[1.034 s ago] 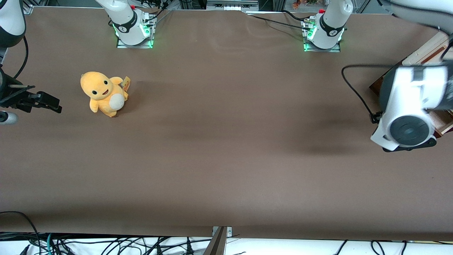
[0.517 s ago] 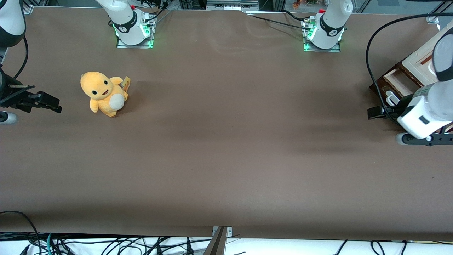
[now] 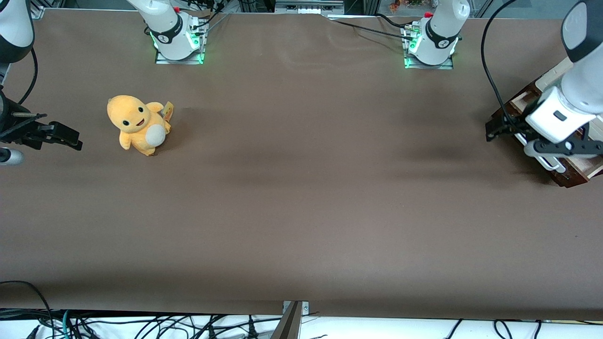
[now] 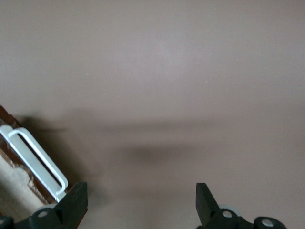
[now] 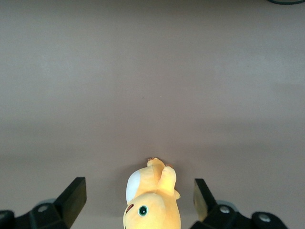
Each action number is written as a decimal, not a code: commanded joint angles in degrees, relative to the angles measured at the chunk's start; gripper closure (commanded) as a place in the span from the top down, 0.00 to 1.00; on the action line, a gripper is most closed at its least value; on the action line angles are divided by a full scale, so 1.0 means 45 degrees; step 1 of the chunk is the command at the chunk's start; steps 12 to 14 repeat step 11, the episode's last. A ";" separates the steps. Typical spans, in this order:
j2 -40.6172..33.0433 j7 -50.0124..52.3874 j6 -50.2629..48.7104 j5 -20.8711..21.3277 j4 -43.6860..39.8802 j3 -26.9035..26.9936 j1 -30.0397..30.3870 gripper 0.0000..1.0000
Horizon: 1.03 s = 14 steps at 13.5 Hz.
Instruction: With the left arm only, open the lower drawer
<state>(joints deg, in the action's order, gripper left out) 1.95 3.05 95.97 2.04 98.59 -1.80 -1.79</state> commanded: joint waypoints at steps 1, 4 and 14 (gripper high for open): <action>-0.0686 -0.0210 0.0431 0.0327 0.1059 -0.0028 -0.0070 1.00; -0.0628 0.0005 0.0469 -0.0100 0.0961 -0.0048 0.0065 1.00; -0.0628 -0.0092 0.1016 -0.0766 0.1000 -0.0029 0.0360 1.00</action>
